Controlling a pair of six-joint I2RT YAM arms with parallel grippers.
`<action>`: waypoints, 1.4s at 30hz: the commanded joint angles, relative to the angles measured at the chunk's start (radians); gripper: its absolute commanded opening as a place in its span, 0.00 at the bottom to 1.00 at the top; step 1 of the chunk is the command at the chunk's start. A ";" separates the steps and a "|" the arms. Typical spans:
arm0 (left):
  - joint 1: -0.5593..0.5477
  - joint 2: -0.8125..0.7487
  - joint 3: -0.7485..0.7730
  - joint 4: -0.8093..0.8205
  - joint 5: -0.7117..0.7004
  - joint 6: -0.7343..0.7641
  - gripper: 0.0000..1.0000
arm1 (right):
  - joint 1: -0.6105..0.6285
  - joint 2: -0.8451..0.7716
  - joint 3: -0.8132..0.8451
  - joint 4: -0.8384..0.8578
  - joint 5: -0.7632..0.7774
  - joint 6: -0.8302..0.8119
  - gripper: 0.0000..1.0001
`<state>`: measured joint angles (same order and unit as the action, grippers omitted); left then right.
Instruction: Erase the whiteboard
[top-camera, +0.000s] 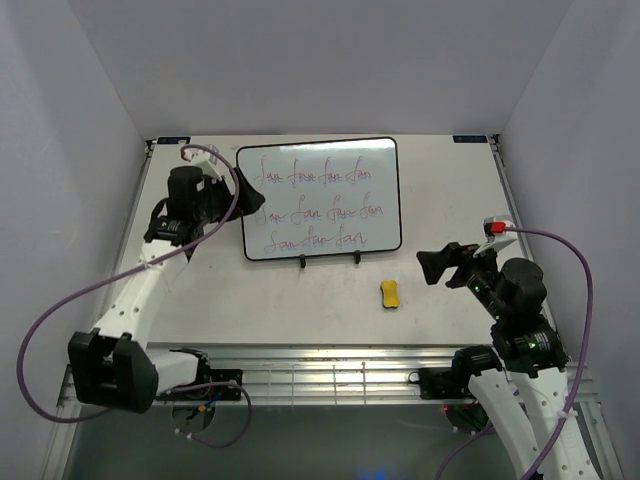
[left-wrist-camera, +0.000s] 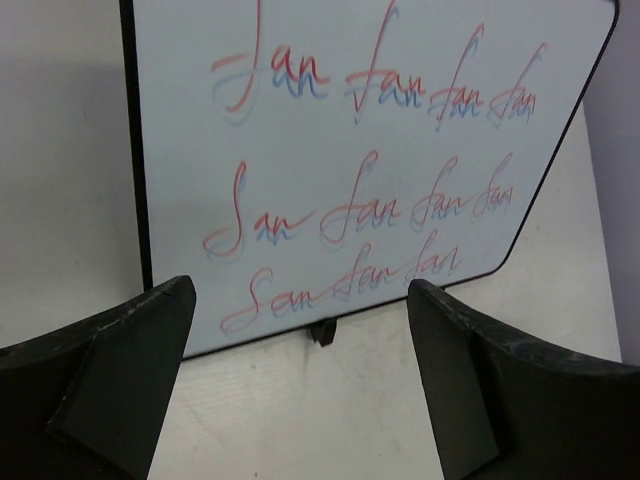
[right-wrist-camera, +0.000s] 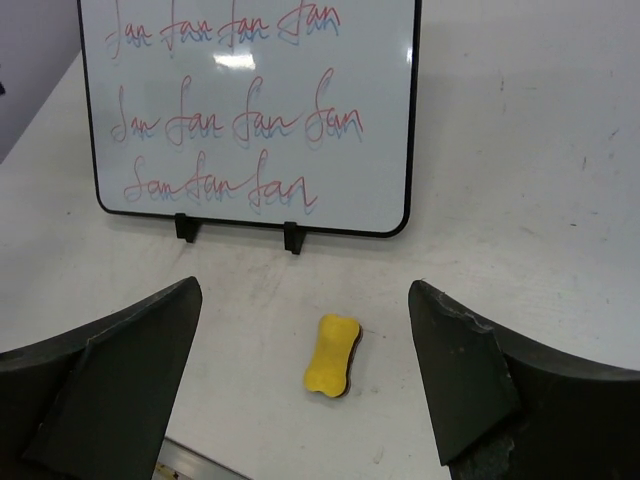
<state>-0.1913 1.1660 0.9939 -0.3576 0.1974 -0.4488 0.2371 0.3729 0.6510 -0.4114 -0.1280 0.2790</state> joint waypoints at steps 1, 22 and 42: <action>0.104 0.093 0.127 0.199 0.163 0.025 0.98 | 0.004 0.024 0.036 -0.001 -0.056 -0.035 0.90; 0.366 0.992 0.410 1.476 1.094 -0.735 0.96 | 0.004 -0.003 0.018 -0.084 -0.288 -0.133 0.91; 0.293 1.164 0.574 1.546 1.062 -0.852 0.56 | 0.004 0.026 0.033 -0.116 -0.275 -0.164 0.95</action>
<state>0.0967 2.3806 1.5333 1.1870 1.2701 -1.3293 0.2371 0.3946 0.6525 -0.5289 -0.3958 0.1238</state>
